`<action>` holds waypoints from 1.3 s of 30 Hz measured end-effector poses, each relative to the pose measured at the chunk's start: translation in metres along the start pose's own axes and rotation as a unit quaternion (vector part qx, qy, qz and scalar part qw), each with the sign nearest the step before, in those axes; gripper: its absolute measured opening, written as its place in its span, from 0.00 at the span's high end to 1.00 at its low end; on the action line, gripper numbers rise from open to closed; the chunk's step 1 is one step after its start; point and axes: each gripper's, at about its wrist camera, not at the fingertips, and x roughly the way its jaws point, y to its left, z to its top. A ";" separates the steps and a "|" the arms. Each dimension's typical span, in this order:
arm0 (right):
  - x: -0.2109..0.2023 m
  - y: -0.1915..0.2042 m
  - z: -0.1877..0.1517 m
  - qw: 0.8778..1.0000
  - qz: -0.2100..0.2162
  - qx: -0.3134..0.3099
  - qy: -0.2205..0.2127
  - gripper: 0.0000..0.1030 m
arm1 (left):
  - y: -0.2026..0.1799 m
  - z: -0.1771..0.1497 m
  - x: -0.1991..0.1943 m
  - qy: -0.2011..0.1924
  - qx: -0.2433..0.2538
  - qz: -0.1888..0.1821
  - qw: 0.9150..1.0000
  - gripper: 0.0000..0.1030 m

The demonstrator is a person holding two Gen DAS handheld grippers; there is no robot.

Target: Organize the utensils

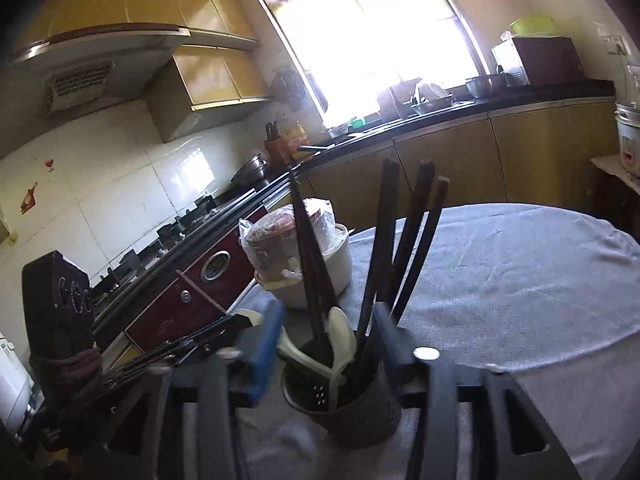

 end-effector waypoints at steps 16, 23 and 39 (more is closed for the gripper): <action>-0.156 0.044 -0.050 0.993 -0.047 0.067 0.083 0.43 | -0.067 -0.067 -0.165 0.017 0.049 0.104 0.993 0.19; -0.203 0.069 -0.057 0.993 -0.076 0.037 0.079 0.43 | -0.091 -0.068 -0.203 0.012 0.063 0.151 0.986 0.18; -0.230 0.100 -0.052 0.994 -0.085 0.000 0.069 0.41 | -0.095 -0.064 -0.231 0.002 0.054 0.167 0.985 0.18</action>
